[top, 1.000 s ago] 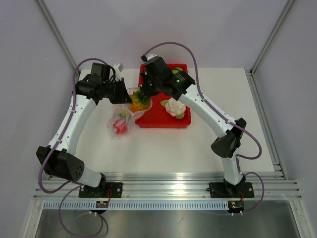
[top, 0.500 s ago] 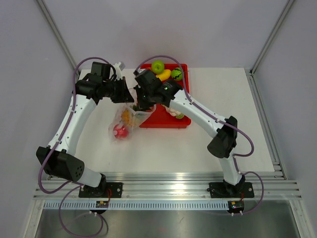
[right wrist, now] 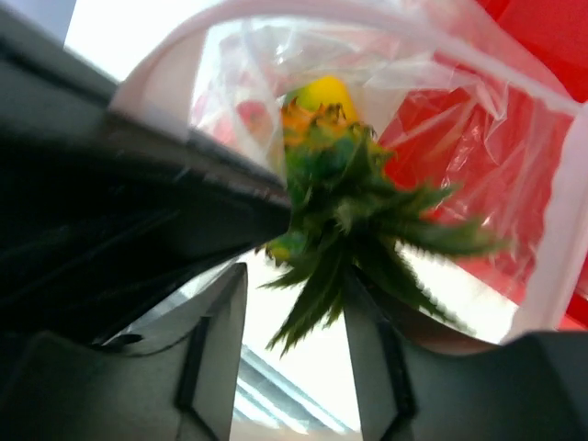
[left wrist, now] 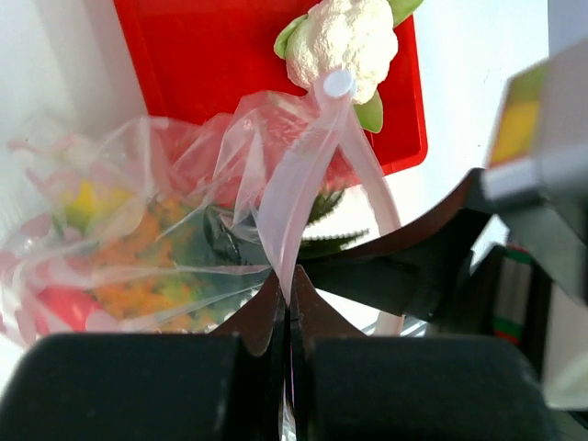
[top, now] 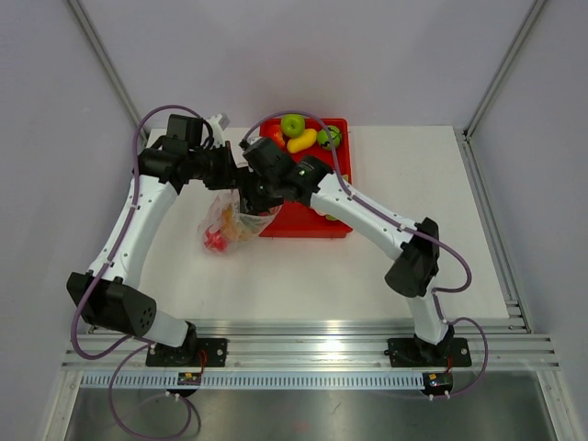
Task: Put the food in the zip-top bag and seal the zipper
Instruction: Place the fake fruit in the zipper food storage bag, then adjust the zipper food storage bag at the center of the board.
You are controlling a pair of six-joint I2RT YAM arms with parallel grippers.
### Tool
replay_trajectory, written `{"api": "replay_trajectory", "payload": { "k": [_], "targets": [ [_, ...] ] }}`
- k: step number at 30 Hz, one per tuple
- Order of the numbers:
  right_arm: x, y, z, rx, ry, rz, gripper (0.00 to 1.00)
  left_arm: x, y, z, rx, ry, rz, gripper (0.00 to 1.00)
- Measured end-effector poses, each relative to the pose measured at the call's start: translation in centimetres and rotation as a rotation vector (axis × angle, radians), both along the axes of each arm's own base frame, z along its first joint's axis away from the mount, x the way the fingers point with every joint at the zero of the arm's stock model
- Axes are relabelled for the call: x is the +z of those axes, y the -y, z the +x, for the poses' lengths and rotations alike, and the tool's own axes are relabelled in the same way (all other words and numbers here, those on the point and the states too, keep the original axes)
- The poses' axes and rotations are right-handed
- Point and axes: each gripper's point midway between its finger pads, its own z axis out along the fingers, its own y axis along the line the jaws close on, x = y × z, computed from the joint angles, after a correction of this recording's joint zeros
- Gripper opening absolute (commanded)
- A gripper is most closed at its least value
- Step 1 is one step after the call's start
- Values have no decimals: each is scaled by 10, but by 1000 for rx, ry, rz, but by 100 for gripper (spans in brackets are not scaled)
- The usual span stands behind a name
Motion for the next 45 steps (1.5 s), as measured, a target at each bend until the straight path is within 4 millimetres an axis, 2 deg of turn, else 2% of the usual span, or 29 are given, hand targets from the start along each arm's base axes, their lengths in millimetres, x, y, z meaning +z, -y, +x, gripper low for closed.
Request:
{"api": "replay_trajectory", "payload": {
  "k": [5,9,12,15,19,20,22,24,25,26,29,31,33,34,37,39,40,42,45],
  "targets": [
    [20,21,-5,-34,54,13,61,1,2,0,-6,4,-3,0],
    [46,46,-12,-87,107,61,60,1,2,0,-5,6,-3,0],
    [57,72,-15,-150,122,104,60,1,2,0,-5,5,-3,0],
    [56,92,-9,-212,107,126,61,0,2,0,-5,4,-3,0],
    [42,102,8,-269,72,135,63,0,2,0,-6,4,-4,0],
    [37,102,11,-271,59,134,61,0,2,0,-6,4,-4,0],
    [26,96,18,-268,33,136,45,0,2,0,-6,4,-4,0],
    [12,89,20,-248,-3,126,25,1,2,0,-5,6,-4,0],
    [4,83,20,-229,-24,123,5,1,2,0,-5,6,-4,0],
    [-5,77,19,-205,-49,120,0,1,2,-1,-4,7,-3,0],
    [-23,65,15,-166,-112,118,0,1,-1,-1,2,7,-1,0],
    [-21,59,15,-146,-128,119,0,1,-5,1,15,7,2,0],
    [-3,50,20,-123,-110,145,0,2,-13,2,41,5,14,0],
    [12,44,24,-108,-88,171,0,6,-19,3,60,8,27,0],
    [64,31,31,-62,-3,267,0,35,-36,9,115,75,68,0],
    [91,26,32,-38,42,325,0,59,-43,13,142,149,91,0],
    [99,24,33,-30,59,346,0,70,-48,13,156,188,103,0],
    [105,21,33,-20,77,370,0,79,-55,8,178,226,126,0],
    [96,17,36,-15,79,375,0,64,-65,1,213,226,164,0]
  ]
}}
